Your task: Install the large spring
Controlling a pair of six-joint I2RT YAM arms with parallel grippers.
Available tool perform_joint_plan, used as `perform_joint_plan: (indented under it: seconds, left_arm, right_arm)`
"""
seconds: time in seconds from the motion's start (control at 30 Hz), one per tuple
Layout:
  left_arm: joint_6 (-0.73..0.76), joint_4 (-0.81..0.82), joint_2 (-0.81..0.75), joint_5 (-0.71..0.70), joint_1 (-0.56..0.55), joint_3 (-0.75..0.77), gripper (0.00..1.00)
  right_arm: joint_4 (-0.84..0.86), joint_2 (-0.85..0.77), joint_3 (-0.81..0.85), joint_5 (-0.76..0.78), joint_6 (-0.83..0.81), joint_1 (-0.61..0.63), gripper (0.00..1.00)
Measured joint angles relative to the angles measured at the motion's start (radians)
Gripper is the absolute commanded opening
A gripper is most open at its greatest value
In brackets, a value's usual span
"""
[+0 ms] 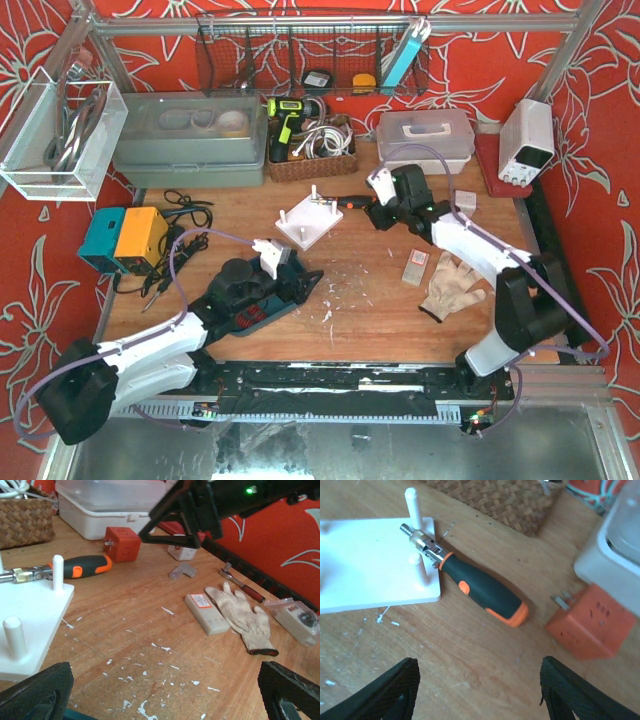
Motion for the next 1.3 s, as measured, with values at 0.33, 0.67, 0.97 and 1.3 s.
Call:
perform_joint_plan:
  seconds: [0.33,0.67,0.97,1.3]
  left_arm:
    - [0.003,0.015,0.022,0.008,-0.011,0.000,1.00]
    - [0.002,-0.019,-0.111,-0.199,-0.012,-0.020,1.00]
    - [0.000,-0.021,-0.117,-0.234,-0.012,-0.025,1.00]
    - [0.000,-0.022,-0.099,-0.235,-0.012,-0.025,1.00]
  right_arm:
    - [-0.093,0.281,0.241,-0.057,-0.418,0.000,0.57]
    - [-0.193,0.519,0.448,-0.068,-0.685,0.000,0.54]
    - [-0.227,0.605,0.571,-0.092,-0.803,0.000,0.56]
    - [-0.287,0.715,0.673,-0.109,-0.903,0.000,0.56]
